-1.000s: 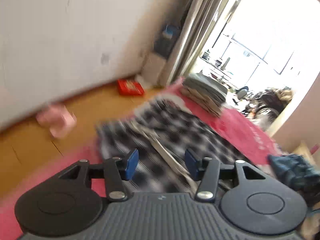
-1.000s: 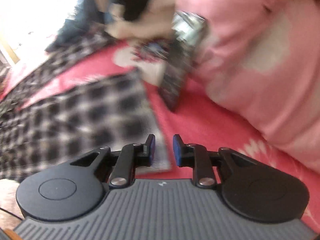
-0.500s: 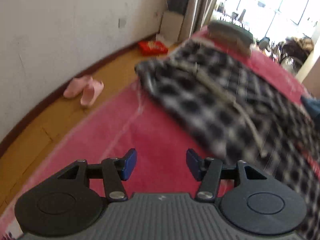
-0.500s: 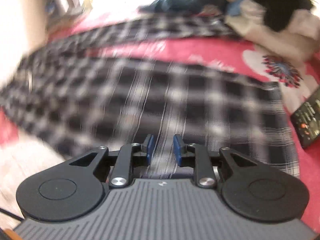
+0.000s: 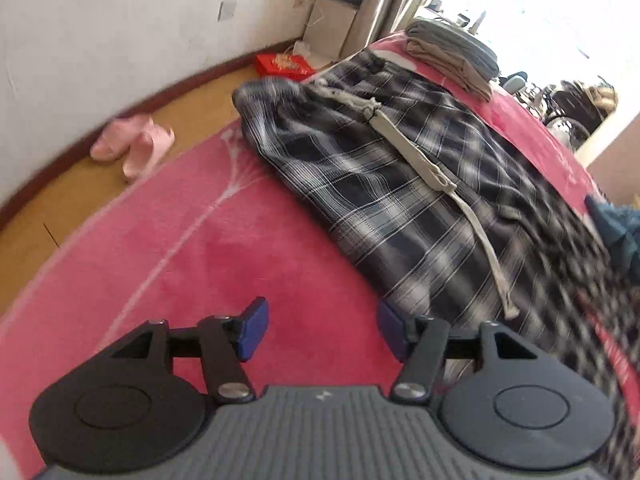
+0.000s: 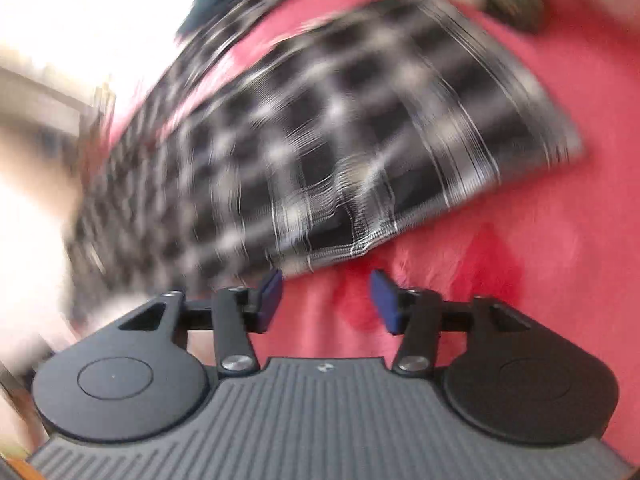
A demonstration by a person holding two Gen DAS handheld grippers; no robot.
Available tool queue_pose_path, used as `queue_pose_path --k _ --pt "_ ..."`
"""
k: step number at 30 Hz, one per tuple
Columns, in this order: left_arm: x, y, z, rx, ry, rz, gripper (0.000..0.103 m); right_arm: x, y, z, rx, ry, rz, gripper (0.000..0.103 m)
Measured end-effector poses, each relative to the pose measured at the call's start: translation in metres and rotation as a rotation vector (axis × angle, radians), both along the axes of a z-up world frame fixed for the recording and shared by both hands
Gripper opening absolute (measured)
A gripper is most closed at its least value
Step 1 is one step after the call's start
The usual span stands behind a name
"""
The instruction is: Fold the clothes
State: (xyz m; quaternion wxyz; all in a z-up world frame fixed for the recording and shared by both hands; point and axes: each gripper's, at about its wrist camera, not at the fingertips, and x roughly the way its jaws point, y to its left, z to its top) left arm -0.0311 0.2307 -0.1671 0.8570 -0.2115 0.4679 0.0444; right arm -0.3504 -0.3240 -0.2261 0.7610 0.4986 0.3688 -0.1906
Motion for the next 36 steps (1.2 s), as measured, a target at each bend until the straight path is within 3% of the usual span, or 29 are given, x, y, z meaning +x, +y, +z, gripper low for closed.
queue_pose_path --k 5,18,26,36 --pt "0.014 0.005 -0.016 -0.113 0.011 0.059 0.064 -0.006 0.003 -0.016 0.162 -0.063 -0.126 0.051" --pt "0.082 0.040 -0.034 -0.234 -0.035 0.148 0.055 0.006 0.009 -0.037 0.268 -0.096 -0.185 0.054" --pt "0.118 0.049 -0.040 -0.244 -0.040 0.180 0.055 0.004 0.006 -0.047 0.322 -0.113 -0.267 0.055" --pt "0.140 0.048 -0.040 -0.197 -0.052 0.222 0.050 -0.003 0.005 -0.053 0.368 -0.171 -0.375 0.058"
